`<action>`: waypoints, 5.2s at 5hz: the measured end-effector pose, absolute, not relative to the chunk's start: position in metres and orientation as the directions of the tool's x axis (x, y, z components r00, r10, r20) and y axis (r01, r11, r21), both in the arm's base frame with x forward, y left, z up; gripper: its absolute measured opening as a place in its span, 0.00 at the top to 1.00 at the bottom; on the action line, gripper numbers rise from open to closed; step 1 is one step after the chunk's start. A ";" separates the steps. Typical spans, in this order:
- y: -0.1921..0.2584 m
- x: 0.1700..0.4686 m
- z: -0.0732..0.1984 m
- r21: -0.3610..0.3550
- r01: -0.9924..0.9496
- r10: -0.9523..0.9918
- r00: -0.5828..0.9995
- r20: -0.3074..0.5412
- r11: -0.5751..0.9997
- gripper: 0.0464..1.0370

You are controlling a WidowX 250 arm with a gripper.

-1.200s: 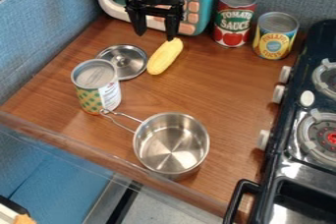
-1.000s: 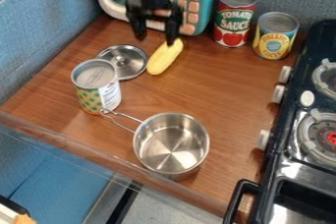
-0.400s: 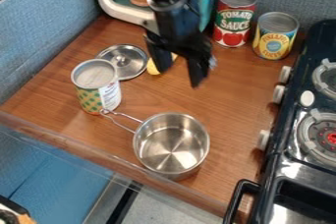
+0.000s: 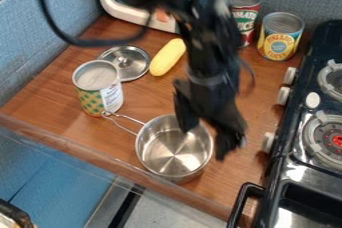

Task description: Move the silver pot to the upper right side of the table

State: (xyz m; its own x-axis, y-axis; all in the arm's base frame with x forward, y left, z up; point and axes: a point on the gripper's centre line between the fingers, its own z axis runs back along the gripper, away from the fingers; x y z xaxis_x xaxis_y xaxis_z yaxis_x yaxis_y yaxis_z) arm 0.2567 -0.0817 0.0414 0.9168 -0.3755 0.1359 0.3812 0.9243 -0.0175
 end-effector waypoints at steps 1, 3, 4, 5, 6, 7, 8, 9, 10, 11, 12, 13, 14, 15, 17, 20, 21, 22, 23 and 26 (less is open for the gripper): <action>-0.080 0.255 0.003 0.053 0.405 -0.406 0.914 0.023 0.913 0.04; -0.087 0.256 -0.010 0.076 0.440 -0.441 0.897 -0.005 0.895 0.36; -0.086 0.248 0.003 0.067 0.462 -0.465 0.885 0.029 0.884 0.67; -0.088 0.251 0.027 0.055 0.447 -0.450 0.890 0.074 0.893 0.89; -0.087 0.281 0.052 0.012 0.345 -0.344 0.931 0.120 0.938 0.98; -0.090 0.309 0.056 -0.021 0.298 -0.294 0.949 0.117 0.954 0.97; -0.091 0.313 0.044 -0.028 0.279 -0.275 0.956 0.100 0.960 0.82; -0.097 0.285 0.024 -0.002 0.295 -0.294 0.954 0.055 0.956 0.55; -0.094 0.276 0.021 0.022 0.297 -0.298 0.952 0.066 0.955 0.24; -0.091 0.278 0.009 0.042 0.295 -0.297 0.953 0.055 0.955 0.04; -0.085 0.279 -0.007 0.046 0.277 -0.278 0.961 0.014 0.960 0.09; -0.084 0.286 -0.008 0.043 0.263 -0.264 0.964 0.024 0.964 0.38; -0.083 0.281 -0.007 0.045 0.270 -0.271 0.962 0.026 0.962 0.67; -0.085 0.273 -0.006 0.048 0.283 -0.285 0.958 0.028 0.958 0.88; -0.102 0.273 0.024 0.009 0.237 -0.237 0.965 0.110 0.971 0.97; -0.108 0.368 0.022 0.008 0.198 -0.197 0.971 0.133 0.980 0.97; -0.103 0.391 0.008 0.022 0.221 -0.222 0.971 0.095 0.975 0.97; -0.103 0.404 -0.001 0.035 0.222 -0.224 0.972 0.075 0.974 0.97; -0.096 0.410 -0.004 0.046 0.212 -0.214 0.975 0.065 0.976 0.94; -0.089 0.398 0.013 -0.021 0.189 -0.187 0.980 0.069 0.982 0.18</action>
